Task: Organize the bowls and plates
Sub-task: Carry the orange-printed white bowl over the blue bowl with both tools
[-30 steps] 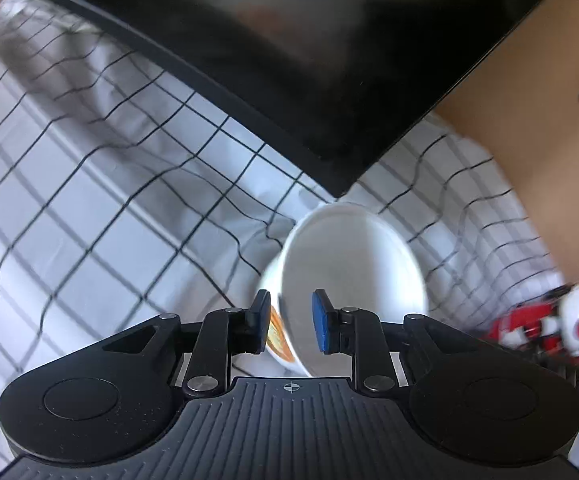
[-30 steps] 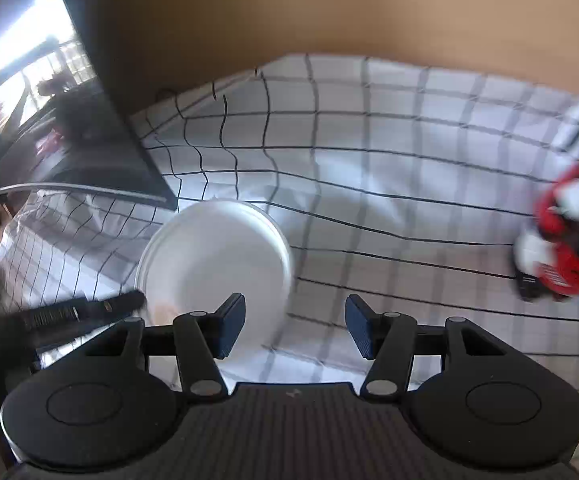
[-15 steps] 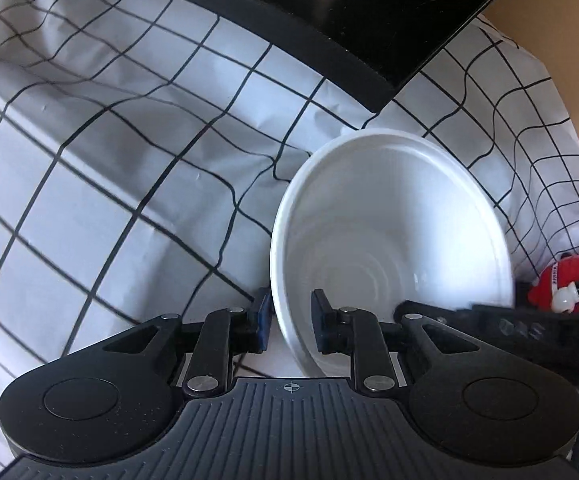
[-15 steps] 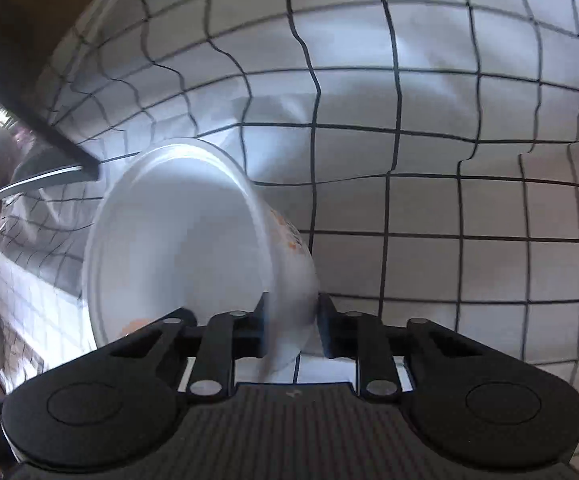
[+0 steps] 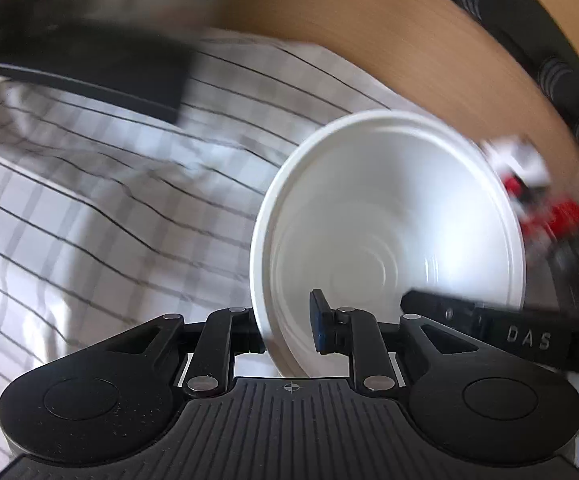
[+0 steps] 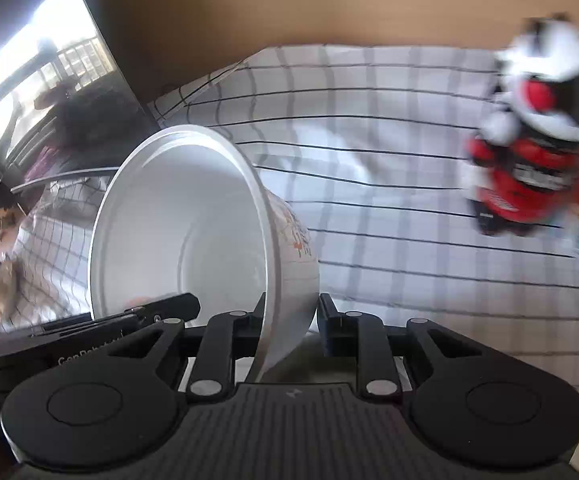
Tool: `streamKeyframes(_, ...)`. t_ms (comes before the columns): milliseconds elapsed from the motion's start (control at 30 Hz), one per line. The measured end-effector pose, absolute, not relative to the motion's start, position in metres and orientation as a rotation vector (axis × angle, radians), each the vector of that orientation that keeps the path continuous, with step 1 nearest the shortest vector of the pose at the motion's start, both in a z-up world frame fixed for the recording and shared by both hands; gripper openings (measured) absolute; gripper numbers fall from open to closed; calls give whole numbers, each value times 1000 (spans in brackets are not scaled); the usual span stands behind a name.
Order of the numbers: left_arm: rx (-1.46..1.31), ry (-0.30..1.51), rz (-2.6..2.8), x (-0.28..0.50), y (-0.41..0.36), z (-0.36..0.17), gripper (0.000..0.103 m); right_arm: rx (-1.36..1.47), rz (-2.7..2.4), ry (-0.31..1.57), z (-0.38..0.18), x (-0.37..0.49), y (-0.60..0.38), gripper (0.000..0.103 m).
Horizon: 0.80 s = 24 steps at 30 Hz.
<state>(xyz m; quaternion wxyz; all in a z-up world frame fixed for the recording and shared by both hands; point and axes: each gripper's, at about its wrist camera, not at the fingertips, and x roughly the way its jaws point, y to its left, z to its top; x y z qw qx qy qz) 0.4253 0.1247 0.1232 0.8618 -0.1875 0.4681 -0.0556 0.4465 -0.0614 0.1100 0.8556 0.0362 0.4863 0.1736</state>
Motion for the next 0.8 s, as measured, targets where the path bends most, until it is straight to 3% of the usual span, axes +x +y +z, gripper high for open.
streamKeyframes(533,-259,1222,-447,381,-83,105,24,222,168,988,86,349,-285,23)
streamKeyframes(800,-237,1257,-476,370,-125,94,25,230,124,996,60,333,-323,23)
